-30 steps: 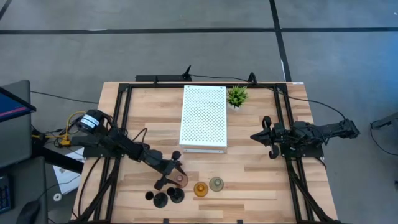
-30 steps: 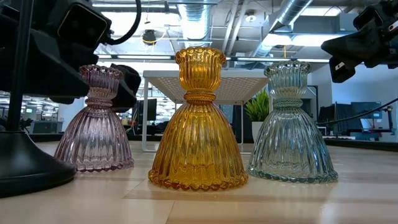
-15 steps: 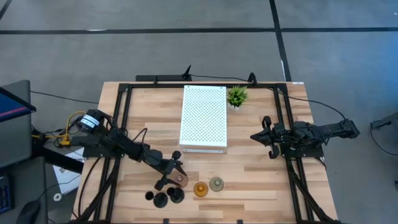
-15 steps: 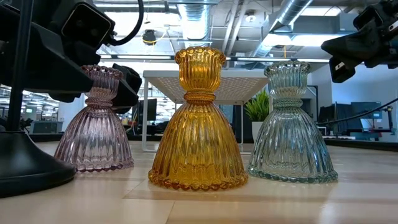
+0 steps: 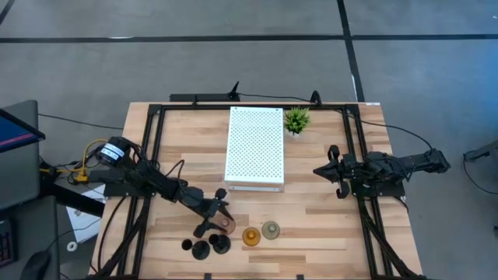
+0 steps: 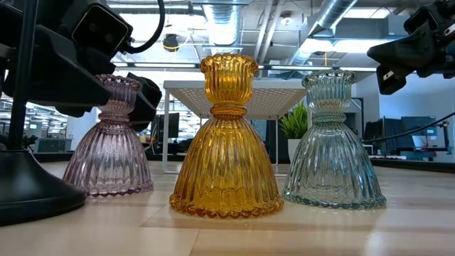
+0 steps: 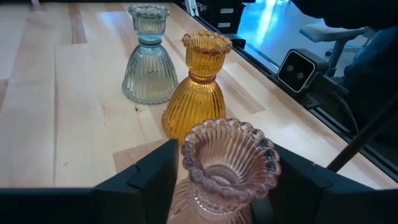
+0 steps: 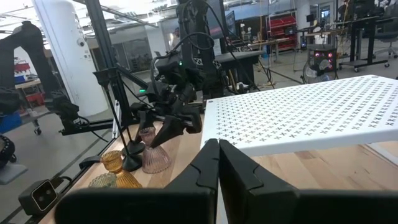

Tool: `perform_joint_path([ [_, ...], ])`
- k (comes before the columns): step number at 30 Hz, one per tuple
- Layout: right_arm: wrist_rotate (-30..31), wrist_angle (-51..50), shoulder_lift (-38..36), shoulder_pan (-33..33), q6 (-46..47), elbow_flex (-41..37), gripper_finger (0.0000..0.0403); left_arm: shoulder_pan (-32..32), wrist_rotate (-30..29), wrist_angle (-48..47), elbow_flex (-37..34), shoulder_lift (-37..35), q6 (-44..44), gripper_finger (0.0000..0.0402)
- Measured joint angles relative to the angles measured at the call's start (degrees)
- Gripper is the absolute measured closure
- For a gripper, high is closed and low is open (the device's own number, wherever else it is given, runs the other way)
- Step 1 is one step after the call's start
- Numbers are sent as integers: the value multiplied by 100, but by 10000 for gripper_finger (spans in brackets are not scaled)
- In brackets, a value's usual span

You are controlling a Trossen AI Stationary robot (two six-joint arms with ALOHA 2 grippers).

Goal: Pick & Place candle stick holders
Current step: Put the purple glass candle holder on the shelf

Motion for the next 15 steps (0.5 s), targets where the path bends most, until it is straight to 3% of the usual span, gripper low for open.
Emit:
perform_joint_path([
  [8,0,0,0,0,0,2,403,99,0,3,0,-2,-34,263],
  [15,-7,0,-1,0,0,1,403,181,-8,-73,-8,-6,-288,242],
])
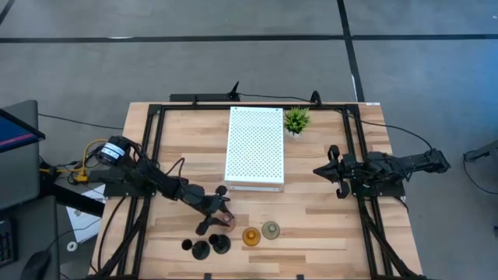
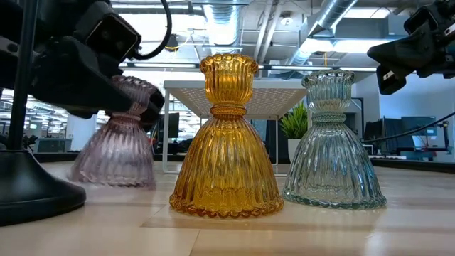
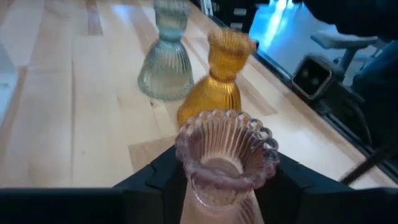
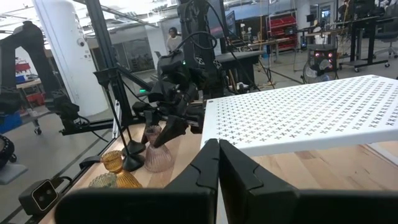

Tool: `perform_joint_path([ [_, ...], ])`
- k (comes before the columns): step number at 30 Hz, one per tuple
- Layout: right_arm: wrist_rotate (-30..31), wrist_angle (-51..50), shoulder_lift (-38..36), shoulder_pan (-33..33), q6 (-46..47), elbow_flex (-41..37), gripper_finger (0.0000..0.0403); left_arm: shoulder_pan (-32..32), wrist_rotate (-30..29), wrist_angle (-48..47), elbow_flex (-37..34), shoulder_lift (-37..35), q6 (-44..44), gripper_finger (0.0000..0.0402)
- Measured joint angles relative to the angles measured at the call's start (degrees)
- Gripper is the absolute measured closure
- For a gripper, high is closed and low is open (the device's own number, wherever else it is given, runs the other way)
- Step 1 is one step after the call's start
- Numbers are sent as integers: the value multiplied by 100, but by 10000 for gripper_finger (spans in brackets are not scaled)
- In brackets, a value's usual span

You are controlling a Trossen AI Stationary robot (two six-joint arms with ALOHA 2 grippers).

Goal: Pick & Place candle stick holders
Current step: Put the purple glass candle holder on the shelf

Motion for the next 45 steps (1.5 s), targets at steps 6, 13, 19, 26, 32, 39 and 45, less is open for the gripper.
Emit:
perform_joint_path([
  [6,0,0,1,0,0,0,403,0,-3,-341,-9,-188,-115,261],
  [13,-2,-2,1,0,-2,-1,403,-2,-304,-1484,-9,-1005,-167,254],
  [19,-2,0,1,0,-2,0,403,-2,-719,-2557,-9,-2063,-158,263],
  [26,-2,-2,1,0,-2,0,403,0,-955,-3215,-8,-3241,-144,257],
  [32,-2,0,1,-4,-4,1,403,0,-1056,-3455,-7,-3953,-145,263],
  [39,0,0,1,-4,-4,2,403,35,-1616,-3936,376,-4293,-163,262],
  [45,0,-1,-1,-4,-4,1,403,515,-1762,-4850,1300,-4194,-97,262],
])
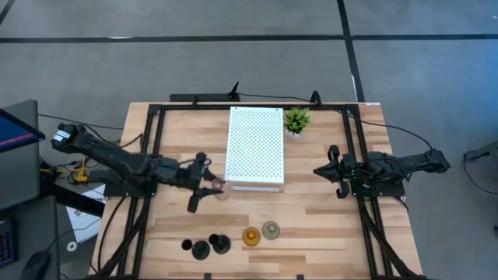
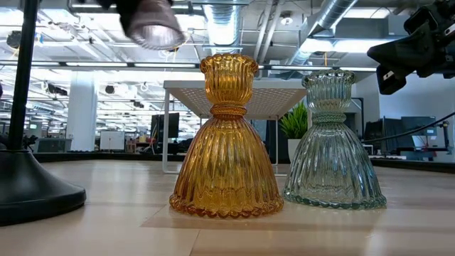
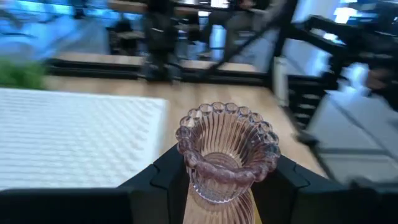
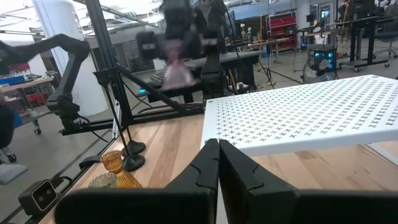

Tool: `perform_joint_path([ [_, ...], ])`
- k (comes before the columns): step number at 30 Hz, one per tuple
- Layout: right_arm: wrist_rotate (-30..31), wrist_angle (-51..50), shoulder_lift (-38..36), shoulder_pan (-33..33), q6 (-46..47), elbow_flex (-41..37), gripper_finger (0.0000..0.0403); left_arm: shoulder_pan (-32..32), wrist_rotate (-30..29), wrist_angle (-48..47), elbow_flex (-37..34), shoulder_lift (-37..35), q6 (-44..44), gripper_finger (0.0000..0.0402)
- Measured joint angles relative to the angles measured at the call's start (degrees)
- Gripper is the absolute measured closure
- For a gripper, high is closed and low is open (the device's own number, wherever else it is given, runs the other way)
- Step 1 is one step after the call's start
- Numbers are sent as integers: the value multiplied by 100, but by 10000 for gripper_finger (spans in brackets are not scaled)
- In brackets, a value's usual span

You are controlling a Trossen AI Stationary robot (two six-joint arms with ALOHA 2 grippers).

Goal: Pick & Place candle stick holders
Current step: Put the purple glass candle holder on the shelf

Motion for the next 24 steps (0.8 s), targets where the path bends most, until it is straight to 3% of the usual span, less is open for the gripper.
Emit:
perform_joint_path([
  [4,0,1,1,0,0,-1,403,604,-13,-131,552,224,241,262],
  [8,-1,-1,1,2,0,1,403,1412,466,-142,1057,622,253,262],
  [11,-2,-1,1,2,0,-1,403,2041,769,-143,1442,1083,240,262],
  [16,-4,-2,-1,4,0,1,403,2934,797,-145,2191,1986,234,262],
  [24,-4,1,-1,4,0,0,403,3612,1040,-91,3067,3074,73,262],
])
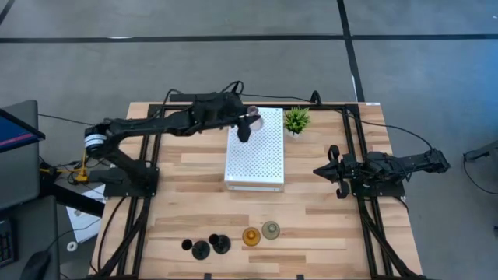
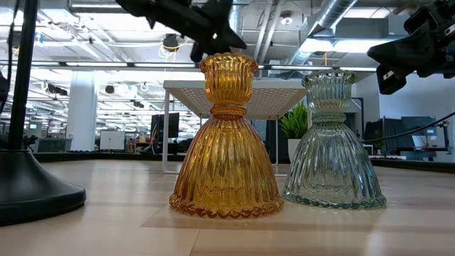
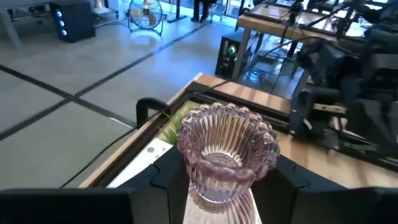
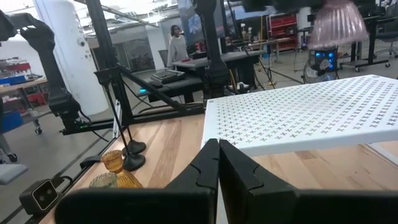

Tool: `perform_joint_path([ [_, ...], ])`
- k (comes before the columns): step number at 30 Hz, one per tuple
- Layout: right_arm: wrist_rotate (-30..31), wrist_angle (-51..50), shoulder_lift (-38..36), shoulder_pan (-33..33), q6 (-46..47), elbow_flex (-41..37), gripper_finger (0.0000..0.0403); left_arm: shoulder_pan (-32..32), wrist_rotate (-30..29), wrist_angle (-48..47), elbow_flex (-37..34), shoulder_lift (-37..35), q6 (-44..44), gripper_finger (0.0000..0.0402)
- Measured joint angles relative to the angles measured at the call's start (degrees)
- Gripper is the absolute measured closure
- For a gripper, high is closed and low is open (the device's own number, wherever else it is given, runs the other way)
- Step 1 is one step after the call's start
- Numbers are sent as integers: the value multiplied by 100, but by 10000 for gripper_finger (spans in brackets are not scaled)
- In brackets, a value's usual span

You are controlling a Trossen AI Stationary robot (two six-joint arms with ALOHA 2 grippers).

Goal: Pick & Place candle stick holders
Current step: Put the purple glass candle holder on the shelf

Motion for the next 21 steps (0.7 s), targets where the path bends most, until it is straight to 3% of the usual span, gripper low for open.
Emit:
perform_joint_path([
  [9,4,0,0,0,-303,-1,403,235,-306,290,168,751,-119,262],
  [21,5,-1,1,0,-304,-1,403,416,-617,339,177,823,-337,262],
])
